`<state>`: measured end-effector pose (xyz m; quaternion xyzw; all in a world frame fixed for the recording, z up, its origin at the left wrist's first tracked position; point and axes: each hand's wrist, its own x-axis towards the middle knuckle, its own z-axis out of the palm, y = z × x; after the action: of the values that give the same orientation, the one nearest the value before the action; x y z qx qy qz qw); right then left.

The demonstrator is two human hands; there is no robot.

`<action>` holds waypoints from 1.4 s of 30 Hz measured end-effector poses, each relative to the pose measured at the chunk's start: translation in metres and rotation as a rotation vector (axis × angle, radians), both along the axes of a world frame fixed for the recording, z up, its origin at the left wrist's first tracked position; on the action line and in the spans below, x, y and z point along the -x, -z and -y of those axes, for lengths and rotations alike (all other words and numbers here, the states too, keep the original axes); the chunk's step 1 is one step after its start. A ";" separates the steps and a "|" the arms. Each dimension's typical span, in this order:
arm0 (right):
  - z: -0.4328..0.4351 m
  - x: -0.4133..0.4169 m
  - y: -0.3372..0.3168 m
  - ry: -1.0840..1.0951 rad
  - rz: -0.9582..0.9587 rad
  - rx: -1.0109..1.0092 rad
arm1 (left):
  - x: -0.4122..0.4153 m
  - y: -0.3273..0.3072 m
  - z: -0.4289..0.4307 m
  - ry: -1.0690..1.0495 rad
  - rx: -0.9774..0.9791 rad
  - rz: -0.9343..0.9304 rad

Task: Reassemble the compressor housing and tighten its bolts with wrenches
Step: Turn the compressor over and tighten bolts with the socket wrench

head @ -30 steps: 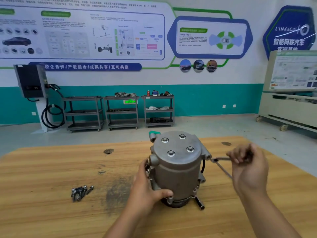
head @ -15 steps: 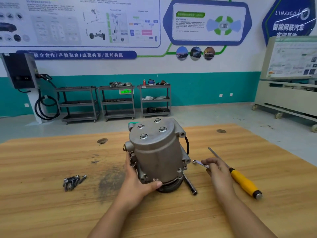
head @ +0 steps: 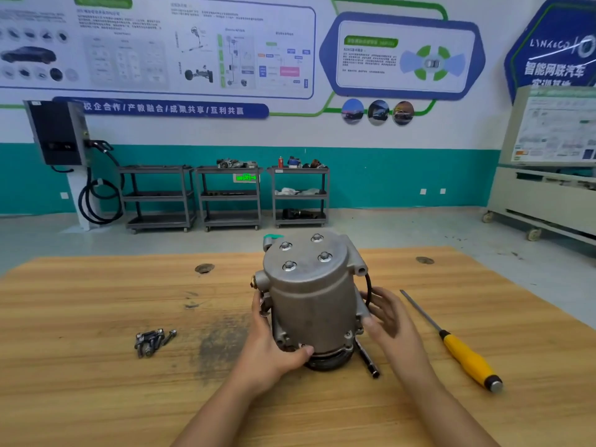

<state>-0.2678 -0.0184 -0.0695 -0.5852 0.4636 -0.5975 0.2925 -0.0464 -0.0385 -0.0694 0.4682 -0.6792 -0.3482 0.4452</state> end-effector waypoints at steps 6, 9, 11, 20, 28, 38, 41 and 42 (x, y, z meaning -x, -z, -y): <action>0.007 -0.006 -0.012 -0.200 -0.030 -0.120 | 0.003 -0.013 -0.004 0.030 -0.014 0.155; 0.004 -0.004 -0.013 -0.168 -0.044 -0.119 | 0.003 -0.015 -0.003 0.057 -0.017 0.148; 0.000 -0.008 -0.010 -0.140 -0.024 -0.100 | -0.001 -0.015 -0.001 0.092 -0.030 0.141; -0.015 -0.043 0.006 -0.212 0.088 -0.098 | -0.038 -0.010 -0.015 0.008 -0.007 0.246; -0.032 -0.060 -0.002 0.027 -0.068 0.097 | -0.072 -0.011 -0.031 -0.019 -0.074 0.227; -0.019 -0.059 -0.010 0.014 -0.672 0.071 | -0.070 -0.007 -0.026 0.014 0.043 0.187; -0.013 -0.061 -0.016 -0.210 -0.421 0.005 | -0.058 -0.004 -0.026 0.055 0.030 0.055; -0.012 -0.061 -0.014 -0.250 -0.358 -0.003 | -0.054 -0.004 -0.026 0.062 0.022 -0.016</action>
<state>-0.2068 -0.0068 -0.0554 -0.7344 0.4328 -0.4425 0.2784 0.0071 -0.0126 -0.0657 0.4393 -0.6934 -0.3580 0.4449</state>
